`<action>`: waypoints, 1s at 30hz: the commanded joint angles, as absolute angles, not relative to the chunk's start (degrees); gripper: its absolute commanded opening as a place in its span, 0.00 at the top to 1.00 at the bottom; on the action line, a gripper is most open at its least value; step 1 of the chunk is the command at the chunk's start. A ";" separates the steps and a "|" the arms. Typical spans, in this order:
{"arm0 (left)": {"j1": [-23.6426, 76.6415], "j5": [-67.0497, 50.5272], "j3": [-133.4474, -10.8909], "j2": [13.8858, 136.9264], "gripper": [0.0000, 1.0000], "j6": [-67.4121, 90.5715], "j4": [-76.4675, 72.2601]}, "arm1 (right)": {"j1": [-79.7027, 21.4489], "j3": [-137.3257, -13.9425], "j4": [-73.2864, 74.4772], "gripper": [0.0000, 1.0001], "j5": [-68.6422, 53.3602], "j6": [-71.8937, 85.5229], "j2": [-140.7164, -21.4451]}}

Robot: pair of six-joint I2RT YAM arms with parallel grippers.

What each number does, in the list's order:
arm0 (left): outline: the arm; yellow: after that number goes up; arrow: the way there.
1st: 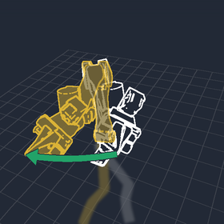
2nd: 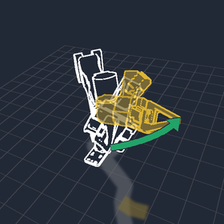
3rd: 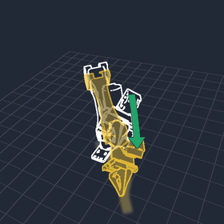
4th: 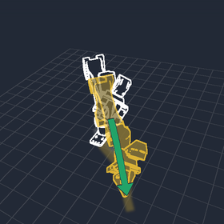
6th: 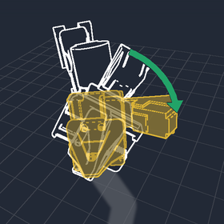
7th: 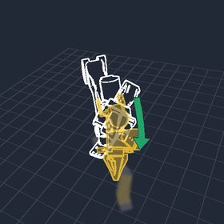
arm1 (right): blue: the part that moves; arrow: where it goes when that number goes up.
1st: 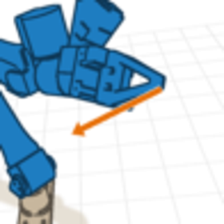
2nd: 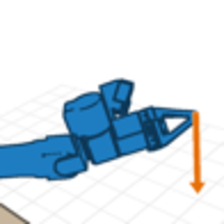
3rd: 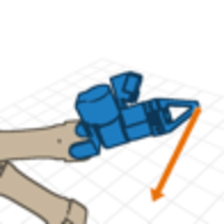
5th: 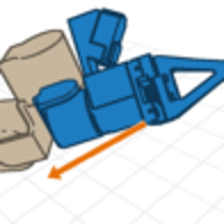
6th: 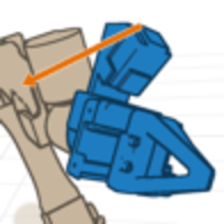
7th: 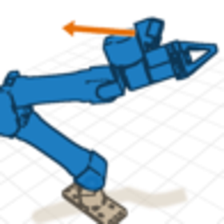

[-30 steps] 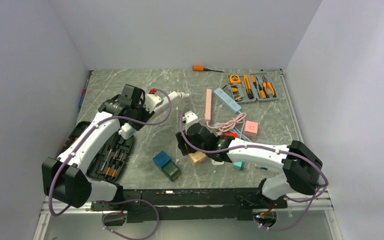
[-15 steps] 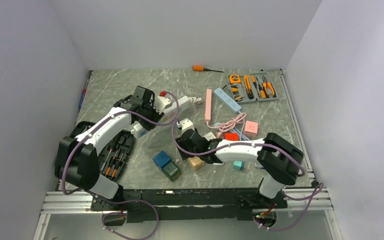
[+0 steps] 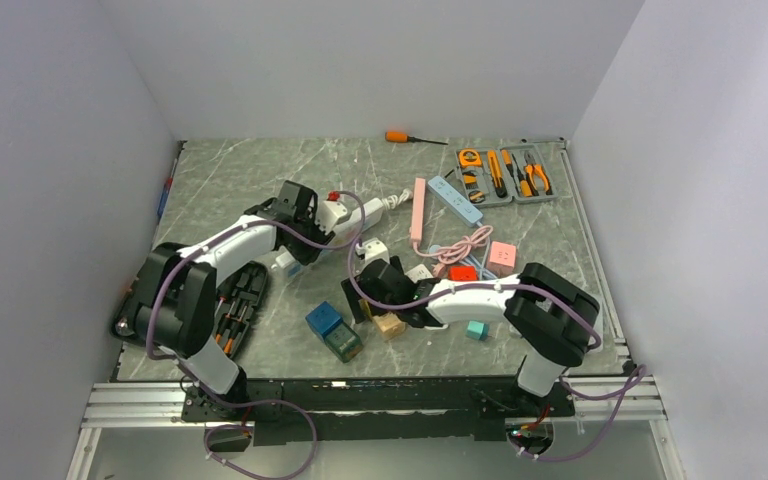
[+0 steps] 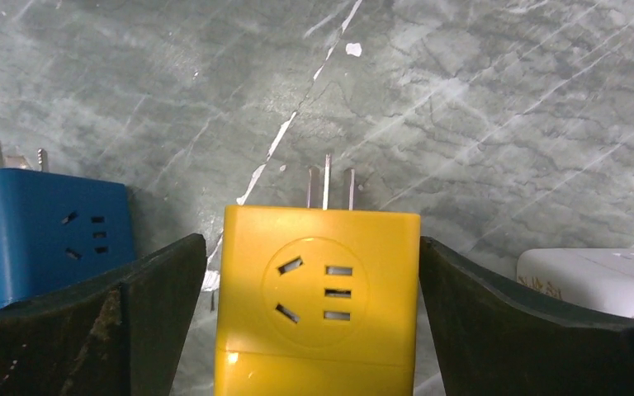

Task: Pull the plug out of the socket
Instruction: Place the socket at the center of the board.

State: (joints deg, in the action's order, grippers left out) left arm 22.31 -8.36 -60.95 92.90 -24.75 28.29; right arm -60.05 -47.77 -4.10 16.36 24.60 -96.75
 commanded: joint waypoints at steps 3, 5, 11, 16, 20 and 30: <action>23.85 -9.92 -59.91 95.01 1.00 -25.47 23.77 | -60.33 -46.78 -3.33 0.00 15.06 26.82 -87.24; 23.97 -10.17 -60.07 96.23 1.00 -24.96 23.65 | -60.45 -45.81 -1.60 0.00 15.69 28.01 -83.02; 24.17 -10.86 -61.15 101.33 0.90 -23.76 24.21 | -62.42 -42.70 4.99 0.00 19.78 31.02 -70.06; 24.17 -11.04 -60.57 101.30 0.79 -24.02 24.51 | -64.85 -41.38 12.01 0.04 23.86 34.09 -64.05; 23.89 -12.00 -63.40 97.48 0.62 -24.27 30.90 | -68.66 -42.07 19.25 0.11 27.85 36.84 -62.70; 16.18 -20.95 -77.19 80.37 0.01 -27.46 57.59 | -82.27 -54.77 47.83 0.62 29.61 46.73 -60.00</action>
State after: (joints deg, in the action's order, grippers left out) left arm 19.29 -15.64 -70.61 88.97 -25.17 46.00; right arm -78.08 -46.94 33.61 28.08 40.49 -62.96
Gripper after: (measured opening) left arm 0.993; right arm 0.432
